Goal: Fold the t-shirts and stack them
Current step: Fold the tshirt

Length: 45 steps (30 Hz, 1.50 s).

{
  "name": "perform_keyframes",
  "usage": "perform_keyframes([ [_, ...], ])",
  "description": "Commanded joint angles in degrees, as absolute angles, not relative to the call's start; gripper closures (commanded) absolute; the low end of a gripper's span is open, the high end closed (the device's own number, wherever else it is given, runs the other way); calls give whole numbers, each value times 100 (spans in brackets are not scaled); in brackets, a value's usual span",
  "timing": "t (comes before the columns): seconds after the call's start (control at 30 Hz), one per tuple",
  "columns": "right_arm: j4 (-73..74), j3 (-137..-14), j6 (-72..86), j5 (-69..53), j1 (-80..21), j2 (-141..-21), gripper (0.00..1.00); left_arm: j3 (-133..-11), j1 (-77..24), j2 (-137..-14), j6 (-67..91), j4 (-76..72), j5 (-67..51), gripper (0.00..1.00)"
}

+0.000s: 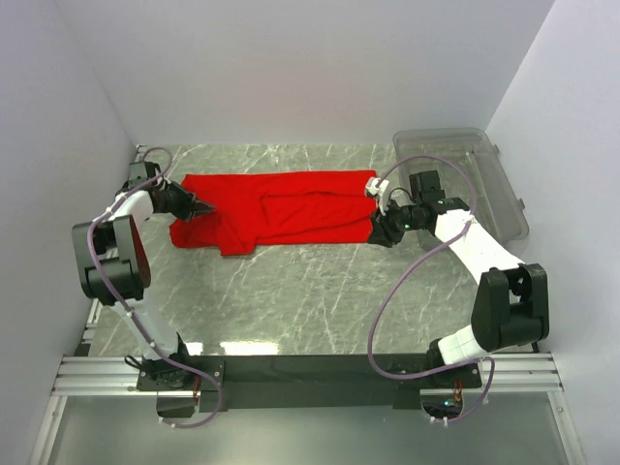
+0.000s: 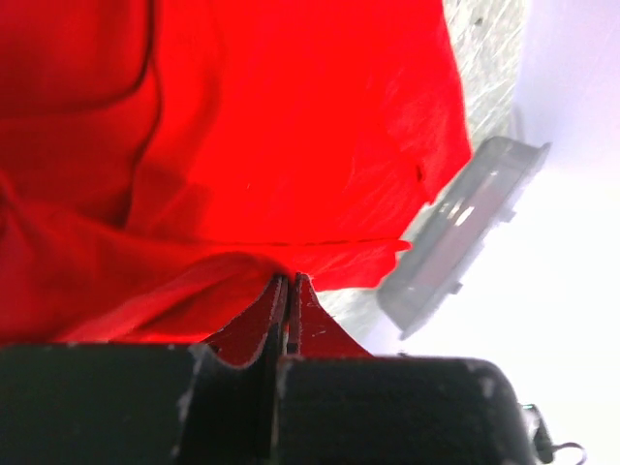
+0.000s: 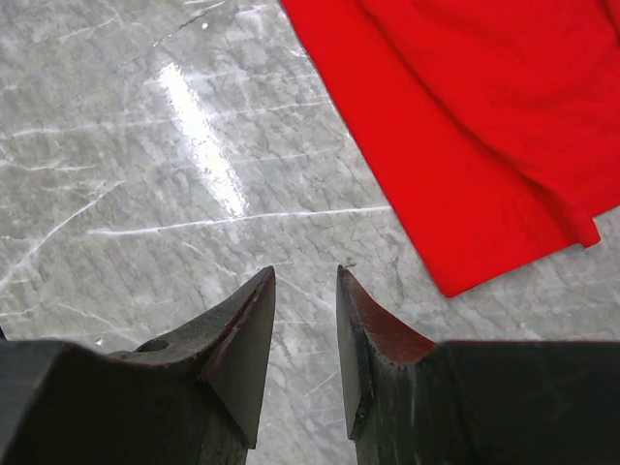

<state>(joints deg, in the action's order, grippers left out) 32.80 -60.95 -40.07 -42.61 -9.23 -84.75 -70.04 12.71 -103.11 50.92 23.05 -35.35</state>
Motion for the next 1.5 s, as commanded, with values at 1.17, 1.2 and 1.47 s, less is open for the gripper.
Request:
perform_keyframes([
  [1.17, 3006, -5994, -3920, -4271, -791, -8270, 61, -9615, 1538, -12674, 6469, 519, -4825, 99],
  [1.2, 3023, -5994, -3929, -4271, -791, -8279, 61, -9650, 1538, -12709, 6425, 571, -4790, 99],
  [1.47, 3023, -6003, -3946, -4280, -791, -8349, 61, -9826, 1503, -12771, 6442, 195, -4922, 99],
])
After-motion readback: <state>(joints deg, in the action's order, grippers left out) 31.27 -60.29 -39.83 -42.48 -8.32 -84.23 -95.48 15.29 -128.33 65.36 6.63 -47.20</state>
